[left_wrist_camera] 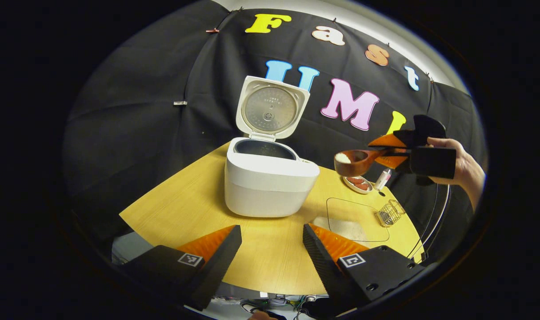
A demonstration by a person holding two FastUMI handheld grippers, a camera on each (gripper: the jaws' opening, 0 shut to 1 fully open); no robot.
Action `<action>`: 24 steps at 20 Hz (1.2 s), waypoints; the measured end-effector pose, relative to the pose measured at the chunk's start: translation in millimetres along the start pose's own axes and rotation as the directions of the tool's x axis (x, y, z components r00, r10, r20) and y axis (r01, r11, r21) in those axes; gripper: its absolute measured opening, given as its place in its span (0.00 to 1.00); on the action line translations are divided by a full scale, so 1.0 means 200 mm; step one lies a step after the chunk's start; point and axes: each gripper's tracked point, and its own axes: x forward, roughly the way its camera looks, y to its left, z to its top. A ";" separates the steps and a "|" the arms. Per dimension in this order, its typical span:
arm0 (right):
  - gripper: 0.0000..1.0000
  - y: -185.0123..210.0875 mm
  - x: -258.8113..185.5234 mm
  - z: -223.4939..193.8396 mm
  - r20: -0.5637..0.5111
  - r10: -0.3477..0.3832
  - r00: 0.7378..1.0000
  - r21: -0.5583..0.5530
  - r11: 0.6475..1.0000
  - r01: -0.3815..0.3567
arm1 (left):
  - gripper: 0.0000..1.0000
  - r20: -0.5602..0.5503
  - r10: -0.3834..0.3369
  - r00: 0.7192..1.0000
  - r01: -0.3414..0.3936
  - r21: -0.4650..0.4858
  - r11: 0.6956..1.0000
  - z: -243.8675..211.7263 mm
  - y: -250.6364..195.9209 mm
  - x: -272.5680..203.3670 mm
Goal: Close the left gripper, press the button to open the rice cooker; take a wooden spoon from the chopstick holder with the right hand, scoop a spoonful of rice and pour it into the rice cooker, then put the wooden spoon back into the chopstick holder.
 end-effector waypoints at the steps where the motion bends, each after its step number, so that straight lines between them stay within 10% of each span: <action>1: 0.22 0.04 0.01 -0.01 -0.003 0.012 1.000 0.001 1.000 -0.012 | 0.96 0.001 0.006 1.000 -0.006 -0.006 1.000 0.00 0.02 0.00; 16: 0.21 0.58 0.54 -0.32 -0.024 0.118 0.993 -0.204 0.971 -0.120 | 0.96 0.047 0.125 0.991 -0.118 -0.126 0.985 0.11 0.33 -0.02; 24: 0.21 0.52 0.77 -0.45 0.038 0.121 0.992 -0.507 0.858 -0.085 | 0.96 0.039 0.174 0.984 -0.167 -0.145 0.975 0.11 0.47 -0.02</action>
